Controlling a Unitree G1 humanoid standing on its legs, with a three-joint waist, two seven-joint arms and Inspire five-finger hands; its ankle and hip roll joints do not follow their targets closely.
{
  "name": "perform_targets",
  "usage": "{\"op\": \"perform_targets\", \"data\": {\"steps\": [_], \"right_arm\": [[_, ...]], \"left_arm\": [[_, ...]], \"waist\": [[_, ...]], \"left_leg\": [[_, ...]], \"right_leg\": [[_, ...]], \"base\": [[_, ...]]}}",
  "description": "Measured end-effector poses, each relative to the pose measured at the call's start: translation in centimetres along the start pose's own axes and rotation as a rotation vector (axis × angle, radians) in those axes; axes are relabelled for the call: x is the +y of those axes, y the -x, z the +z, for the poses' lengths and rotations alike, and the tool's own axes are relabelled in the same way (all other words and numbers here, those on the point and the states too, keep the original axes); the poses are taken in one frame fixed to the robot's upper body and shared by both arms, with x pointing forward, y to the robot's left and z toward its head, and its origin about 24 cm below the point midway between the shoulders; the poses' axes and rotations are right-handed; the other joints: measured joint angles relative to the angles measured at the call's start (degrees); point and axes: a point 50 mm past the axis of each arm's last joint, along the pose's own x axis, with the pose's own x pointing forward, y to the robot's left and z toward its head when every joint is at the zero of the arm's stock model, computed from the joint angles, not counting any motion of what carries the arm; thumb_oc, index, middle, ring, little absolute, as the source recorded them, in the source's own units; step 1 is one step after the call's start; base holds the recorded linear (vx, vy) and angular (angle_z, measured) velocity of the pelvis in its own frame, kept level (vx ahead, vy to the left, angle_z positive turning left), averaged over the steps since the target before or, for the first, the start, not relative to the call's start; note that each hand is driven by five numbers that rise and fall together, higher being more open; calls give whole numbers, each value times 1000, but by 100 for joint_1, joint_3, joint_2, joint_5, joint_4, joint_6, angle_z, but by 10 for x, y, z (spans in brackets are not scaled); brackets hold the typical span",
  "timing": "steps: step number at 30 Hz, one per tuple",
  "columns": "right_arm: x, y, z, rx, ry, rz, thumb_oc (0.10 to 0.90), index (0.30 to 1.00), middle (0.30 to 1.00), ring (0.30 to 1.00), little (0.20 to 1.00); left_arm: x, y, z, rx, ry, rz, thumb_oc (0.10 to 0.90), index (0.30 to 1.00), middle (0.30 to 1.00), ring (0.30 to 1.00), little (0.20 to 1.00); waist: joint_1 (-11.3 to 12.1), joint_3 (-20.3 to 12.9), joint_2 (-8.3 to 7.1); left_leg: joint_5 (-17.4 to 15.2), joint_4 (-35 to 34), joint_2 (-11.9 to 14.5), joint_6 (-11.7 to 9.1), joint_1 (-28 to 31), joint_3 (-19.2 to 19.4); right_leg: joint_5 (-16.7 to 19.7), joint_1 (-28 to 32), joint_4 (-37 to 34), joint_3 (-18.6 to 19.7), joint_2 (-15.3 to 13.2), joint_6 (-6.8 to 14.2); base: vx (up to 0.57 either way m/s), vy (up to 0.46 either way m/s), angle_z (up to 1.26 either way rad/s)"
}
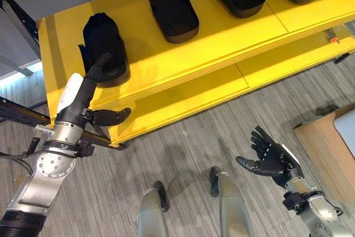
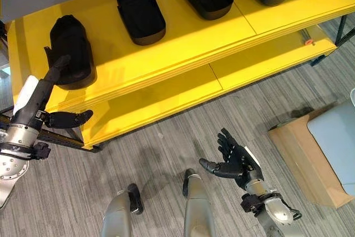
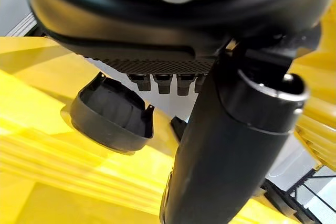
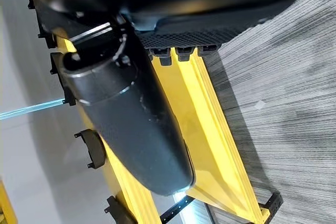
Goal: Move parts from the plastic box to the shelf.
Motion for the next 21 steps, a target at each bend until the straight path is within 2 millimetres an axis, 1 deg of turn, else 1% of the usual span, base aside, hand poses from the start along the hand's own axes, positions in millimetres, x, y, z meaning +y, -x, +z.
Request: {"op": "perform_targets", "data": {"steps": [3, 11, 16, 21], "right_arm": [[0, 1, -1, 2, 0, -1, 900, 1000, 1000, 1000, 1000], [0, 2, -2, 10, 17, -1, 900, 1000, 1000, 1000, 1000], [0, 2, -1, 10, 18, -1, 900, 1000, 1000, 1000, 1000], [0, 2, -1, 9, 18, 0, 900, 1000, 1000, 1000, 1000]], "left_arm": [[-5, 3, 3, -14, 21, -22, 900, 1000, 1000, 1000, 1000], [-12, 15, -3, 27, 28, -58, 900, 1000, 1000, 1000, 1000], [-13, 16, -4, 29, 24, -74, 900, 1000, 1000, 1000, 1000], [-19, 18, -5, 38, 55, -71, 900, 1000, 1000, 1000, 1000]], "waist": [[-10, 13, 24], [-7, 18, 33], [-3, 18, 34], [-7, 20, 37]], "left_leg": [[1, 2, 1, -1, 5, 0], [4, 4, 2, -4, 2, -2], [5, 6, 2, -3, 3, -2], [5, 10, 2, -3, 5, -1]], "right_leg": [[-2, -1, 10, 2, 0, -3], [-9, -12, 24, 1, 0, -13], [-9, -12, 29, 2, 0, -14], [-8, -12, 32, 3, 1, -15]], "base": [[0, 0, 0], [0, 0, 0], [0, 0, 0], [0, 0, 0]]}}
